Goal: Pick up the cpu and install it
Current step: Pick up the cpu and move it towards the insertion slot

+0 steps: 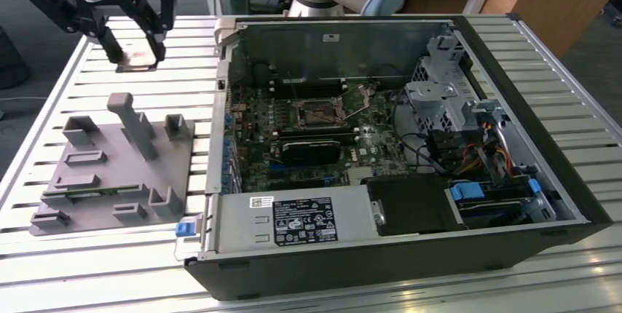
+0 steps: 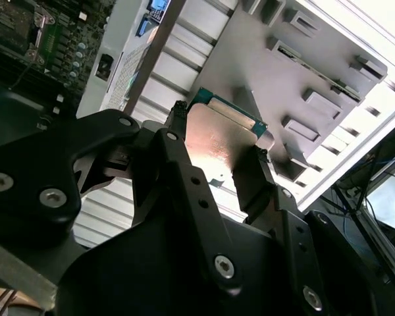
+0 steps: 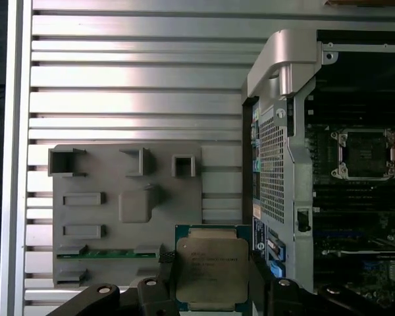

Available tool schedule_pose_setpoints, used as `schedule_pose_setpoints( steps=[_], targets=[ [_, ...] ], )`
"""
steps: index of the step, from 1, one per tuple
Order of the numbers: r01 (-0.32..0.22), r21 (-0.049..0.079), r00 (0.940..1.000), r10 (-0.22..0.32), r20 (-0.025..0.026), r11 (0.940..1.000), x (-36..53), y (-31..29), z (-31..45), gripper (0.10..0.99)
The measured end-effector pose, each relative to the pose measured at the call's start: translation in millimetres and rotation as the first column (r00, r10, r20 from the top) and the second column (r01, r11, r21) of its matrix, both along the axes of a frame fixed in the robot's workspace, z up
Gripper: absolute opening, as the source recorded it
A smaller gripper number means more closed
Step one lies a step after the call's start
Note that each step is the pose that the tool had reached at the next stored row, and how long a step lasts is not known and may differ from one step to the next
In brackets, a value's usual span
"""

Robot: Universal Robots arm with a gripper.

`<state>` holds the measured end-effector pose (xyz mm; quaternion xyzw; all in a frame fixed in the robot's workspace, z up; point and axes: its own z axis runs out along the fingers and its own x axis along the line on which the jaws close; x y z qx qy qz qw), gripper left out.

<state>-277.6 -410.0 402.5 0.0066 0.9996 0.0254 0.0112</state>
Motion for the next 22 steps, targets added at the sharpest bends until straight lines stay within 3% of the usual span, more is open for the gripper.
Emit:
schedule_pose_setpoints(
  steps=[22],
  targets=[
    [0.000,0.000,1.0000,0.000,0.0000,1.0000,22.6,0.0,0.0,0.533]
  ],
)
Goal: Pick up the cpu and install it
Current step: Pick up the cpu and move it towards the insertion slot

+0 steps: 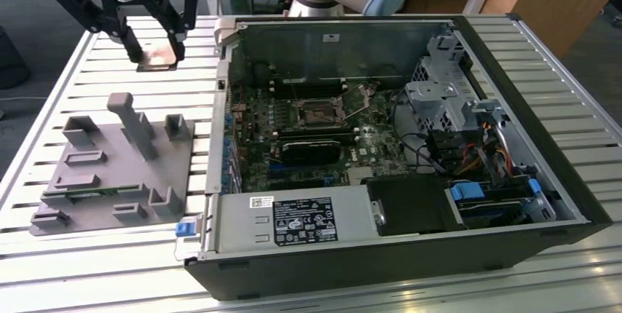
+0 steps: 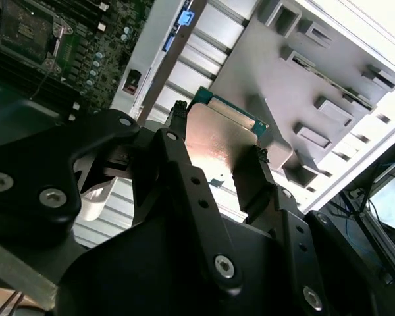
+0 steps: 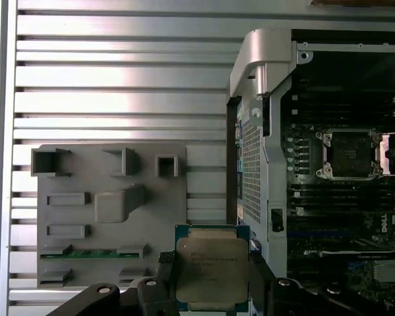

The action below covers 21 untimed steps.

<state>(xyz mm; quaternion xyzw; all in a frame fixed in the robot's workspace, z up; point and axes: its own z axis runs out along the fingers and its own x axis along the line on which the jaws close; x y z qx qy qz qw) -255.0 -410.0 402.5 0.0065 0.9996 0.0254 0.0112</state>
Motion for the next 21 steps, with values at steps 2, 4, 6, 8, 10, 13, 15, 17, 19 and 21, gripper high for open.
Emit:
schedule_pose_setpoints(
  steps=[2,4,6,8,10,13,15,17,19,21],
  targets=[
    [0.000,0.000,1.0000,0.000,-0.0001,1.0000,2.2,0.0,0.0,0.533],
    [0.000,0.000,1.0000,0.000,0.0000,1.0000,4.1,0.0,0.0,0.533],
    [0.000,0.000,1.0000,0.000,0.0000,1.0000,6.0,0.0,0.0,0.533],
    [0.000,0.000,1.0000,0.000,0.0000,1.0000,7.9,0.0,0.0,0.533],
    [0.000,0.000,1.0000,0.000,0.0000,1.0000,9.8,0.0,0.0,0.533],
    [0.000,0.000,1.0000,0.000,-0.0001,1.0000,12.9,0.0,0.0,0.533],
    [0.000,0.000,1.0000,0.000,0.0000,1.0000,14.8,0.0,0.0,0.533],
    [0.000,0.000,1.0000,0.000,-0.0001,1.0000,16.6,0.0,0.1,0.533],
    [0.000,0.000,1.0000,0.000,0.0000,1.0000,18.4,0.0,0.0,0.533],
    [0.000,0.000,1.0000,0.000,-0.0001,1.0000,20.1,0.0,0.0,0.533]
  ],
)
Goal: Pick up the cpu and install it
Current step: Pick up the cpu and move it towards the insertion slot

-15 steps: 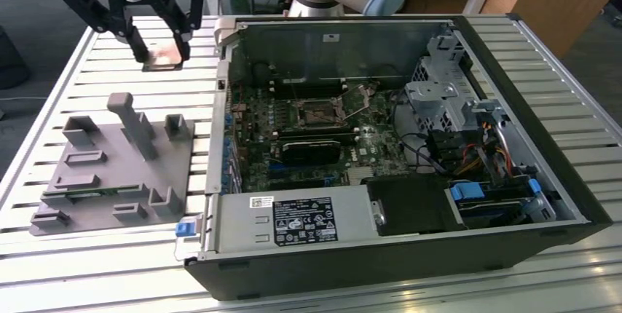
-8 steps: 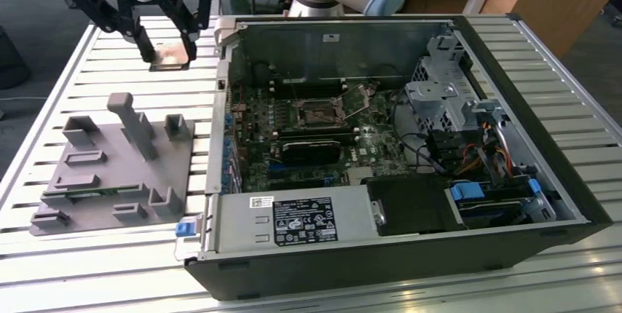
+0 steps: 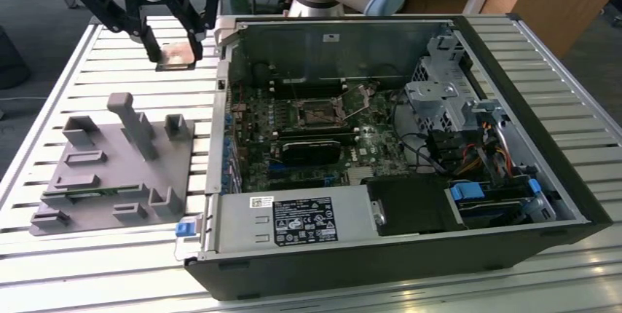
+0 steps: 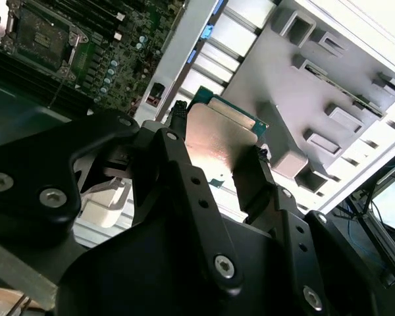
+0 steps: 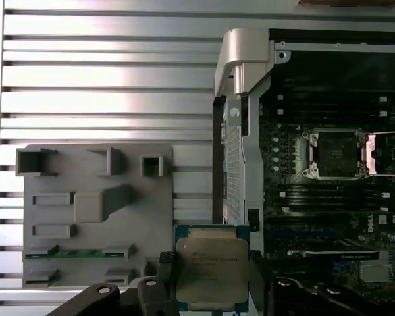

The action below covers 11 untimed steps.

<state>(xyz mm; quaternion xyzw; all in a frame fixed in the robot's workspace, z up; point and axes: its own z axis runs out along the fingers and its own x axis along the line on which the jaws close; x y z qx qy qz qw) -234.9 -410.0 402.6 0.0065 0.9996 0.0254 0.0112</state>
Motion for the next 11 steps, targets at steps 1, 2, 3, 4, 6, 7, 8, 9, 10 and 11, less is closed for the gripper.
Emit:
schedule_pose_setpoints(
  steps=[1,2,3,4,6,7,8,9,10,11],
  targets=[
    [0.000,0.000,1.0000,0.000,0.0000,1.0000,0.8,0.0,0.0,0.533],
    [0.000,0.000,1.0000,0.000,0.0000,1.0000,1.6,0.0,0.0,0.533],
    [0.000,0.000,1.0000,0.000,0.0000,1.0000,2.4,0.0,0.0,0.533],
    [0.000,0.000,1.0000,0.000,0.0000,1.0000,3.0,0.0,0.0,0.533],
    [0.000,0.000,1.0000,0.000,0.0000,1.0000,4.5,0.0,0.0,0.533],
    [0.000,0.000,1.0000,0.000,0.0001,1.0000,5.2,0.0,0.0,0.533],
    [0.000,0.000,1.0000,0.000,0.0001,1.0000,6.1,0.0,0.0,0.533],
    [0.000,0.000,1.0000,0.000,0.0000,1.0000,7.0,0.0,0.0,0.533],
    [0.000,0.000,1.0000,0.000,0.0001,1.0000,7.9,0.1,-0.1,0.533],
    [0.000,0.000,1.0000,0.000,0.0001,1.0000,9.0,0.2,0.0,0.533]
  ],
)
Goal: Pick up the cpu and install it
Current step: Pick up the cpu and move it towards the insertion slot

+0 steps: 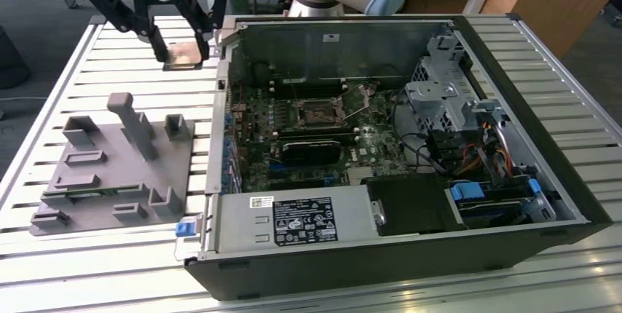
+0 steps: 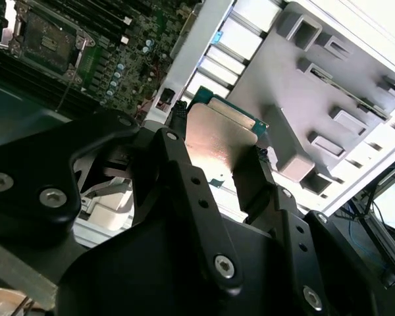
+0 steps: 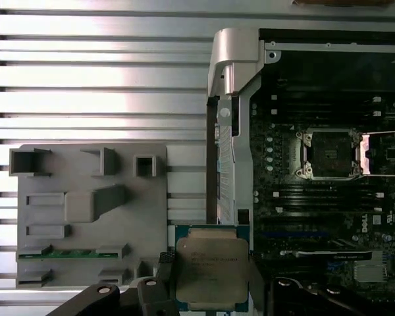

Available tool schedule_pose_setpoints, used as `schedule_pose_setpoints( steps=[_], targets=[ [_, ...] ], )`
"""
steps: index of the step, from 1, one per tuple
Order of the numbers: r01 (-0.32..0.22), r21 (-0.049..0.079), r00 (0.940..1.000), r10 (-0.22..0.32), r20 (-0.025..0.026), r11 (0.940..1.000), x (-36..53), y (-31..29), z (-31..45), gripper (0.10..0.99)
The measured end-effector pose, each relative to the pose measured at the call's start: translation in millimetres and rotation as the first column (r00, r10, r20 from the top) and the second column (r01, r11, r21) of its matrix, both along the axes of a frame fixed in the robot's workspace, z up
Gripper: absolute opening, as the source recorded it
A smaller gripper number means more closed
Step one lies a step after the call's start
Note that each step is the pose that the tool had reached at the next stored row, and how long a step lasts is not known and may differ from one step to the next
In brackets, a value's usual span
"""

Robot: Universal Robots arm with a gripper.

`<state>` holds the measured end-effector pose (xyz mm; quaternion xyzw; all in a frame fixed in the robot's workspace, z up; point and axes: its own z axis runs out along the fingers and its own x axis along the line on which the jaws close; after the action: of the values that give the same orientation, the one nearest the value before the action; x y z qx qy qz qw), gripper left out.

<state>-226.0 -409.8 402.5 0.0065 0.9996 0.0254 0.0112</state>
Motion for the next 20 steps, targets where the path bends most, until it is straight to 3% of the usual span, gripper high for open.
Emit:
schedule_pose_setpoints(
  steps=[11,20],
  targets=[
    [0.000,0.000,1.0000,0.000,-0.0001,1.0000,28.3,2.3,-0.2,0.533],
    [0.000,0.000,1.0000,0.000,-0.0001,1.0000,43.1,4.3,-0.3,0.533]
  ],
)
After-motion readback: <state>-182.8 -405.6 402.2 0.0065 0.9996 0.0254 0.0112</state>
